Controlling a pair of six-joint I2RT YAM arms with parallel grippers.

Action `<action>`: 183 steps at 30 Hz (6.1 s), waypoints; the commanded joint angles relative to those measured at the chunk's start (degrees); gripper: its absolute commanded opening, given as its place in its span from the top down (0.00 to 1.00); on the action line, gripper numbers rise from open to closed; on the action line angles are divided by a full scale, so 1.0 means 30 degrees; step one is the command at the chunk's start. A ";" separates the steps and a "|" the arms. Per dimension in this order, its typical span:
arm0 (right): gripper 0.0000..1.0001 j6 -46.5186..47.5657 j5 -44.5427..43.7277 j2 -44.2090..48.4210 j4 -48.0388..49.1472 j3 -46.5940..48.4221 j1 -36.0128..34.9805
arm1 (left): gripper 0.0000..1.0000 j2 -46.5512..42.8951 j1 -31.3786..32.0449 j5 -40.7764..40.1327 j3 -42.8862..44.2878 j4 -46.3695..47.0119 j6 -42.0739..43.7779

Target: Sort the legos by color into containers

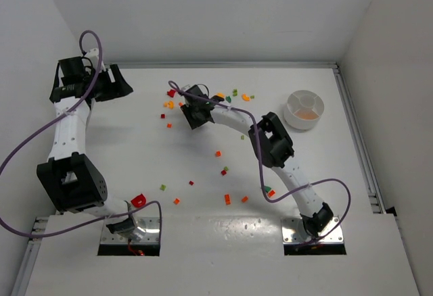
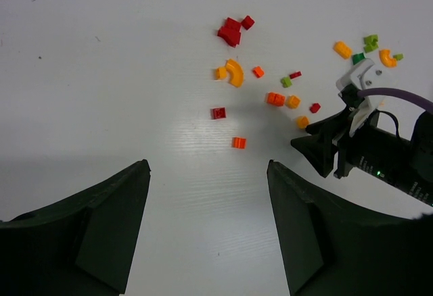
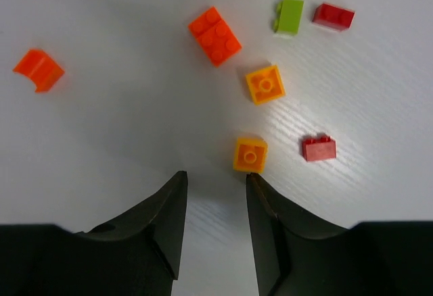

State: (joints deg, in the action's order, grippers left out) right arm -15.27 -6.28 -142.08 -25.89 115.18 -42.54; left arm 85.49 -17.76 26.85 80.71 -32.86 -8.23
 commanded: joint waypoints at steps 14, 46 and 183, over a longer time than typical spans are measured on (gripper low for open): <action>0.56 -0.1384 -0.2298 -0.1800 -0.0276 0.0837 0.0441 | 0.24 -0.0021 -0.0409 0.0483 -0.0213 0.0700 -0.0245; 0.99 -0.0157 -0.1128 0.1915 0.1128 -0.3173 0.0793 | 0.24 -0.0049 -0.0760 0.1040 -0.0594 0.1052 -0.0245; 0.54 0.7521 0.6755 0.0192 0.1628 0.0075 0.9465 | 0.23 0.3260 0.4660 0.1889 -0.0799 0.0466 0.1981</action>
State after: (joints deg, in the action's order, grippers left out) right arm 7.49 13.96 -141.47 -21.89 113.08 -14.22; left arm 95.26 -3.09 31.07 77.30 -32.12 -2.20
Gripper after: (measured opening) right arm 0.465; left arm 0.772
